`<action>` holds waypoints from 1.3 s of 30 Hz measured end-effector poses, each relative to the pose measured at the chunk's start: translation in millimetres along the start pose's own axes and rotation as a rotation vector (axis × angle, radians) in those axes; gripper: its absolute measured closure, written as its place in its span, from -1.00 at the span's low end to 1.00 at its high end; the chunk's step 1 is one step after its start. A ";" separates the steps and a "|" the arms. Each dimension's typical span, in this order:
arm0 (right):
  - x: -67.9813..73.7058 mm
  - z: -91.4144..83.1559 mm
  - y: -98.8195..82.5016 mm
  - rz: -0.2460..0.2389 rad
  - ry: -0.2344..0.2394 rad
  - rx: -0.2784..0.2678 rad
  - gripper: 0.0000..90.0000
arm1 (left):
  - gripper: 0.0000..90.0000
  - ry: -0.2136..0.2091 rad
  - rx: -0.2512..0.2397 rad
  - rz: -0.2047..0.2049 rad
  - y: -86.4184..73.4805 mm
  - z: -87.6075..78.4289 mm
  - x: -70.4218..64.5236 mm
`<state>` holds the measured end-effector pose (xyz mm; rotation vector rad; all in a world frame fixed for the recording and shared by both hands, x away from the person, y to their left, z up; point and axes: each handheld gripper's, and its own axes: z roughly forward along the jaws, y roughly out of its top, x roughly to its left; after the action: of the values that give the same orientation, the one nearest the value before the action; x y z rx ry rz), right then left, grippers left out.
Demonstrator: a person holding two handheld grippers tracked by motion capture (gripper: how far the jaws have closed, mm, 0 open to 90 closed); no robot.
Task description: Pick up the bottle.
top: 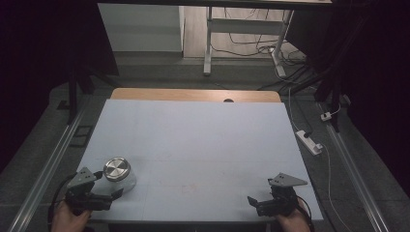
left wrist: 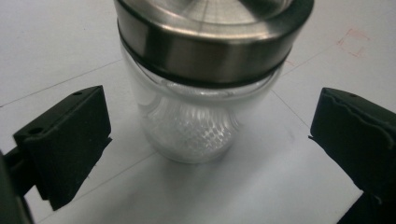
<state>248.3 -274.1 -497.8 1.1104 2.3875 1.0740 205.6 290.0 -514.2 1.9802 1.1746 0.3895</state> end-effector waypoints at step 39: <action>2.3 1.9 0.6 -0.021 -0.004 0.020 -1.00 | -0.69 -0.002 0.028 0.064 25.2 21.9 5.7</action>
<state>248.2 -271.2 -498.5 1.0911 2.4065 1.0426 236.9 277.8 -510.0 2.0459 1.1236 0.4057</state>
